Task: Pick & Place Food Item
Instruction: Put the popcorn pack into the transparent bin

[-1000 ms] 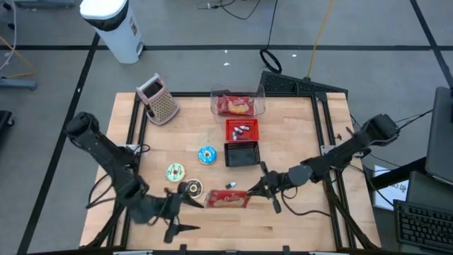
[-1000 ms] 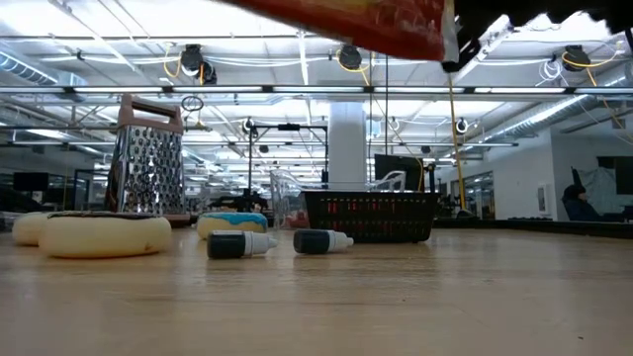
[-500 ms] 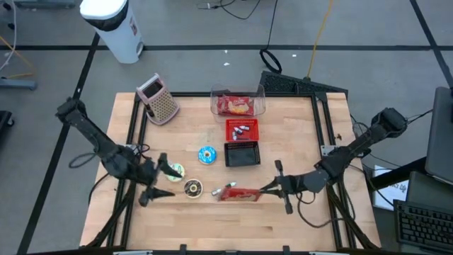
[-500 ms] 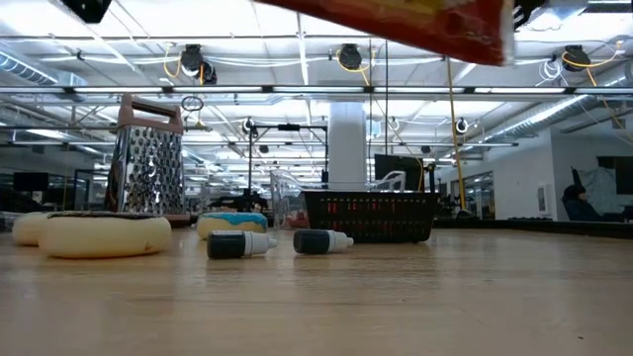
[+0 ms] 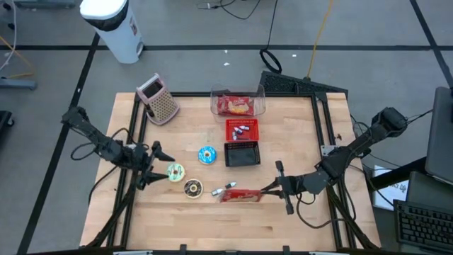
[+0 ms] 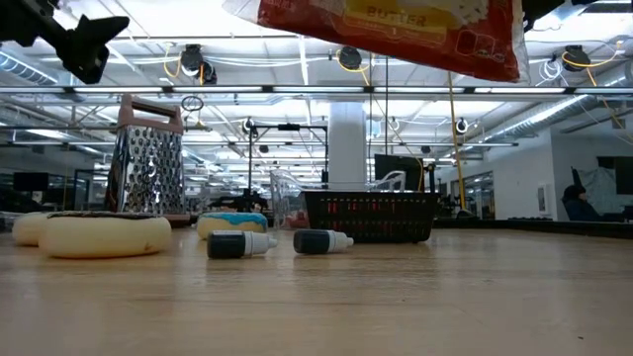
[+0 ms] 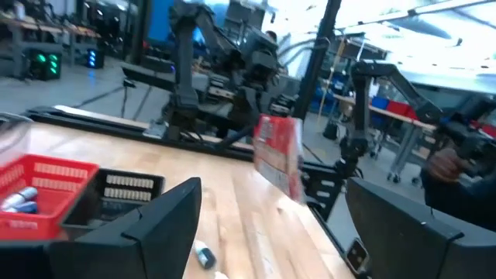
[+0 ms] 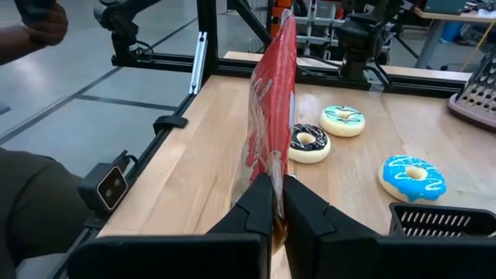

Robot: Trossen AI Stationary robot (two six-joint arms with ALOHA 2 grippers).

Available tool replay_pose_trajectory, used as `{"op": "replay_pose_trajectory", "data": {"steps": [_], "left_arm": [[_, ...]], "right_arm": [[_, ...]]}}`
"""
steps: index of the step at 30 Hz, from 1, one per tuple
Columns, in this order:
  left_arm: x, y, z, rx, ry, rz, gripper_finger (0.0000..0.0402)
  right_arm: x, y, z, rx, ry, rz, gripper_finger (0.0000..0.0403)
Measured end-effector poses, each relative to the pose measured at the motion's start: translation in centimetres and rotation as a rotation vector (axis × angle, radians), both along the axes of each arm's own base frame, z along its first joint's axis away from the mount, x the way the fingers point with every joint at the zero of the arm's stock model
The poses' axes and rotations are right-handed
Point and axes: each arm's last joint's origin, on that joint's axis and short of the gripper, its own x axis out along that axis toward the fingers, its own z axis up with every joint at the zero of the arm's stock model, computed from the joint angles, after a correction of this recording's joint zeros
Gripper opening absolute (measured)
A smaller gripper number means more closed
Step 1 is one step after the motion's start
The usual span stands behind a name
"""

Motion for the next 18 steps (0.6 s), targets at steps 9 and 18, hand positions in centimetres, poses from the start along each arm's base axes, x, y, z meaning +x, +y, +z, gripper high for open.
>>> {"op": "replay_pose_trajectory", "data": {"steps": [9,18], "left_arm": [[-0.4,1.6,-0.9,0.042,-0.021,-0.044,0.0312],[-0.3,1.8,-1.7,0.097,0.043,-0.097,0.031]], "right_arm": [[0.4,-0.9,-0.4,-0.003,0.021,-0.046,0.0003],[0.0,-1.9,-1.6,0.0,0.067,-0.073,0.0003]]}}
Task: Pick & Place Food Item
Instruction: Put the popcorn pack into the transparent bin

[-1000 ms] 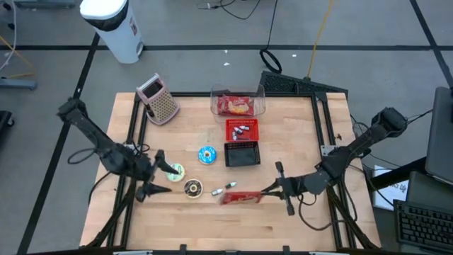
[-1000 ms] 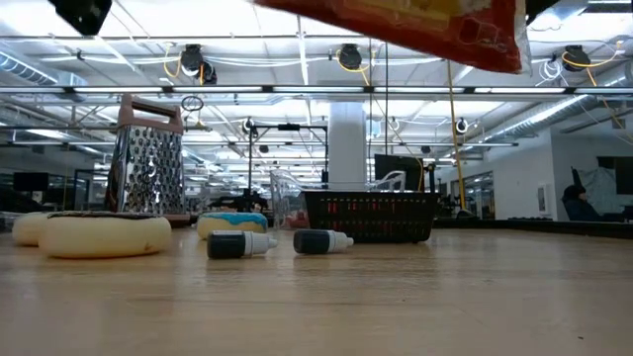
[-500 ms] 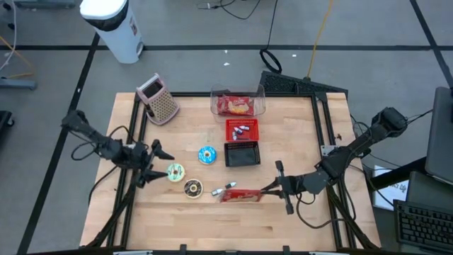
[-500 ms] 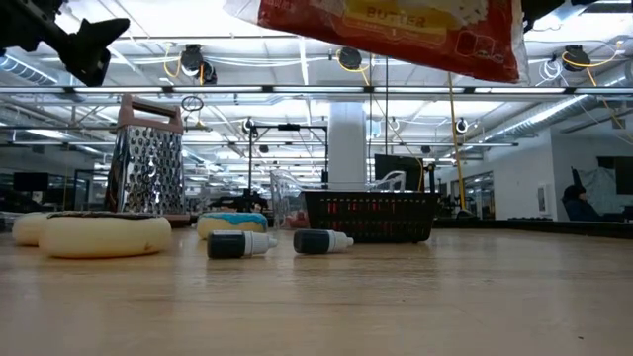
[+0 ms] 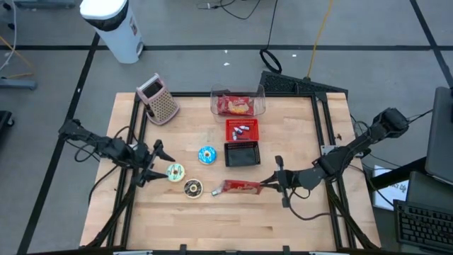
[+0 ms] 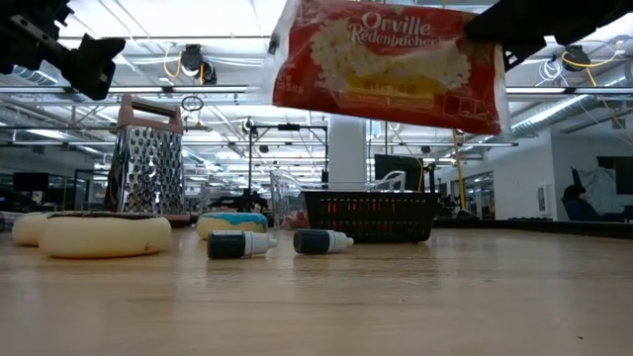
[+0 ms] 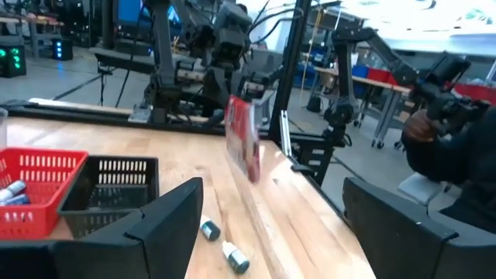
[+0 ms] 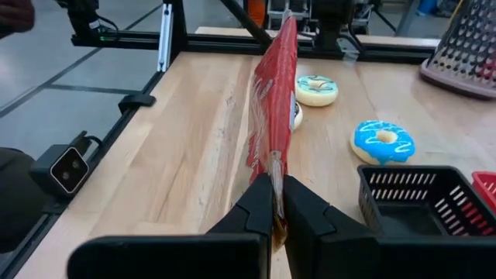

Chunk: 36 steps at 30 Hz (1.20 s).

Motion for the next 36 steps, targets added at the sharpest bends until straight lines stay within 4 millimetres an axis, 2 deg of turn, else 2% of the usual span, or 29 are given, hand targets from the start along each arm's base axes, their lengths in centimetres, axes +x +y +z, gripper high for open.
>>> {"op": "replay_pose_trajectory", "data": {"steps": [13,23,36], "left_arm": [[0.0,0.0,-0.2,0.007,0.018,0.006,0.031],[0.0,0.0,-0.2,0.006,0.017,0.006,0.031],[0.0,0.0,-0.2,0.005,0.018,0.007,0.031]], "right_arm": [[-1.2,-2.0,1.1,-0.048,-0.075,-0.021,0.0003],[-0.3,-5.5,1.3,-0.085,-0.064,-0.177,0.0003],[0.7,-10.4,1.6,-0.03,-0.092,-0.422,0.0003]]}}
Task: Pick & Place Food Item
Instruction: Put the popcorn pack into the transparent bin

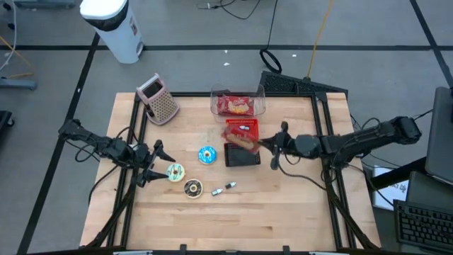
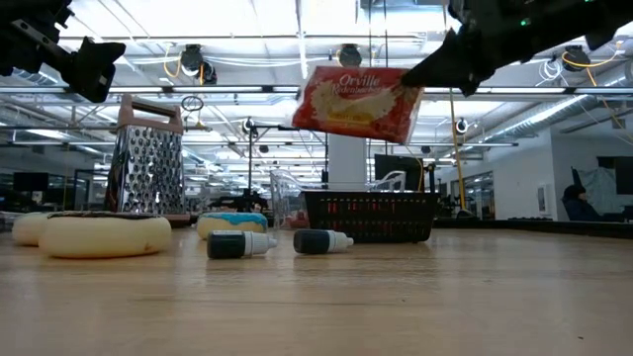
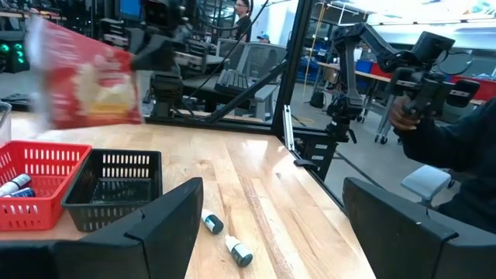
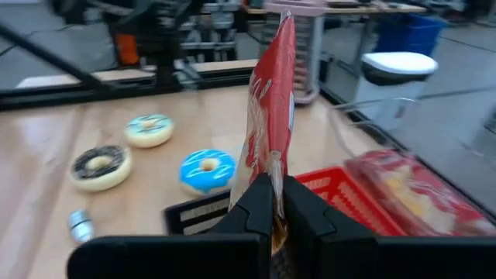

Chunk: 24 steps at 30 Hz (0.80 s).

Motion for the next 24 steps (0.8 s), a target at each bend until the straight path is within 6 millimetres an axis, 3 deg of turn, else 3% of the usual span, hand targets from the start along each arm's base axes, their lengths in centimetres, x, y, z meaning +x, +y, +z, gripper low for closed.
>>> {"op": "replay_pose_trajectory", "data": {"steps": [11,18,24], "left_arm": [[0.0,0.0,0.0,0.0,0.0,0.0,0.031],[0.0,0.0,0.0,0.0,0.0,0.001,0.031],[0.0,0.0,0.0,0.0,-0.001,0.001,0.031]], "right_arm": [[-0.2,-4.9,0.2,-0.06,0.001,-0.21,0.0004],[-1.3,-10.1,0.3,-0.169,0.048,-0.389,0.0004],[-2.2,-15.1,-0.6,-0.131,0.005,-0.307,0.0004]]}}
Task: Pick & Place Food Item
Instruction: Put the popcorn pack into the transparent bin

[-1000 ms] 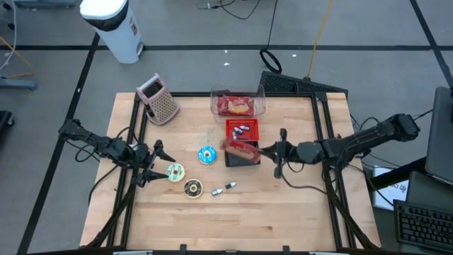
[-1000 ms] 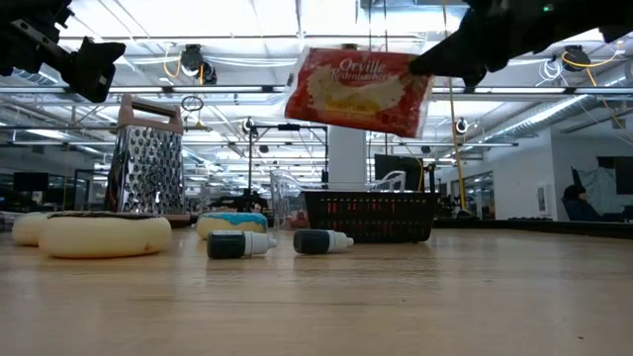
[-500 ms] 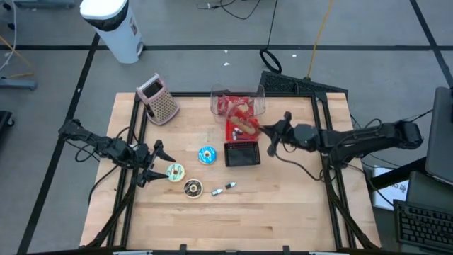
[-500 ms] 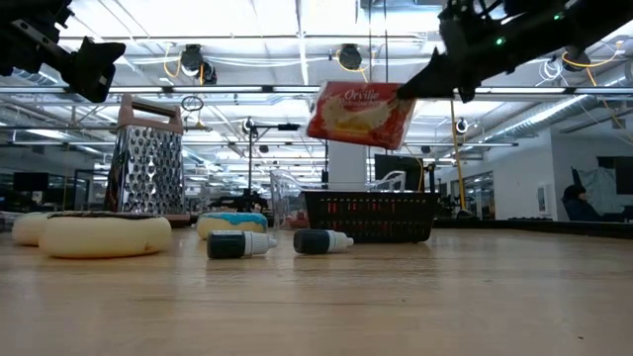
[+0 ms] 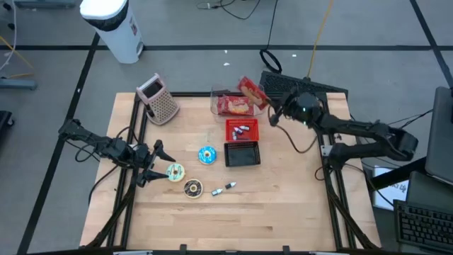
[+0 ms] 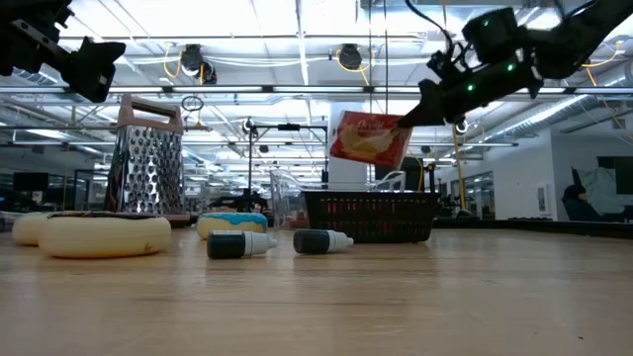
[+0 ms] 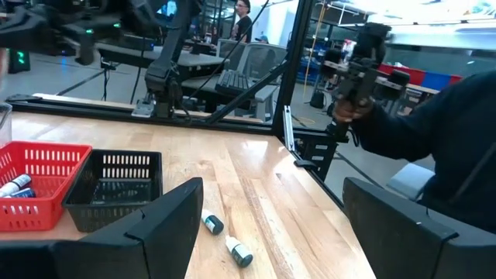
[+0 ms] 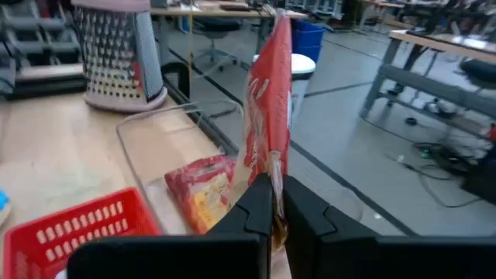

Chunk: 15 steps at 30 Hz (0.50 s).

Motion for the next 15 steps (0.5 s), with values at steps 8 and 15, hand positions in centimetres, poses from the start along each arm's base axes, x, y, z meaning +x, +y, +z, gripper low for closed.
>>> {"op": "replay_pose_trajectory", "data": {"steps": [8,15], "left_arm": [[0.0,0.0,0.0,0.0,0.0,0.0,0.031],[0.0,0.0,0.0,0.0,0.0,0.0,0.031]], "right_arm": [[0.7,-5.1,0.1,-0.046,-0.044,0.111,0.0004],[3.4,-7.4,0.9,-0.049,-0.038,0.337,0.0004]]}}
